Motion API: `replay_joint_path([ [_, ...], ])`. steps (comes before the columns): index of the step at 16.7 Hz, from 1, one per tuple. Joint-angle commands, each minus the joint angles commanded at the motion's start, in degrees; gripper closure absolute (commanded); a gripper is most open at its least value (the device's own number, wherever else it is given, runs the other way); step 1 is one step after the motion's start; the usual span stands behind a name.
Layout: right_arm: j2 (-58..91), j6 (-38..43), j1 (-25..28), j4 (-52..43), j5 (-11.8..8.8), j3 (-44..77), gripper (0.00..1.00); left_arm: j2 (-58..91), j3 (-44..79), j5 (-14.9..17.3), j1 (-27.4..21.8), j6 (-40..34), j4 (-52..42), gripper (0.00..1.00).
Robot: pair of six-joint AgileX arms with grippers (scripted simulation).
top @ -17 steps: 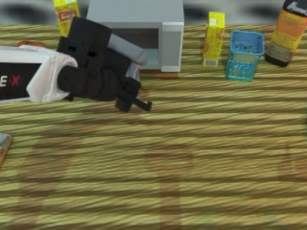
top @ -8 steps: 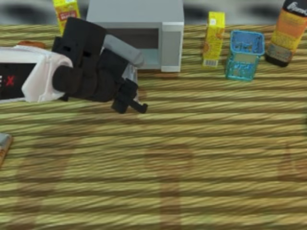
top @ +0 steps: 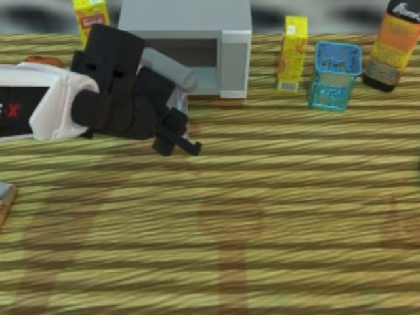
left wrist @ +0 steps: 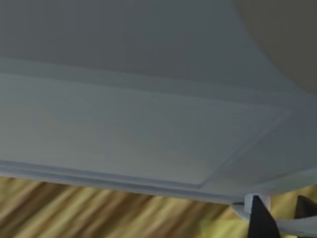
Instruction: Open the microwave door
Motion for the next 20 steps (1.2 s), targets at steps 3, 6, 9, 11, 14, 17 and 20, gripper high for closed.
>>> replay_joint_path([
  [3,0.0,0.0,0.0,0.0,0.0,0.0,0.00,0.0,0.0,0.0,0.0,0.0,0.0,1.00],
  [6,0.0,0.0,0.0,0.0,0.0,0.0,0.00,0.0,0.0,0.0,0.0,0.0,0.0,1.00],
  [9,0.0,0.0,0.0,0.0,0.0,0.0,0.00,0.0,0.0,0.0,0.0,0.0,0.0,1.00],
  [11,0.0,0.0,0.0,0.0,0.0,0.0,0.00,0.0,0.0,0.0,0.0,0.0,0.0,1.00],
  [14,0.0,0.0,0.0,0.0,0.0,0.0,0.00,-0.1,-0.2,0.9,0.0,0.5,-0.3,1.00],
  [17,0.0,0.0,0.0,0.0,0.0,0.0,0.00,-0.6,-0.6,2.4,1.1,2.7,-0.7,1.00],
  [20,0.0,0.0,0.0,0.0,0.0,0.0,0.00,-1.1,-1.0,4.1,2.2,5.3,-1.2,1.00],
])
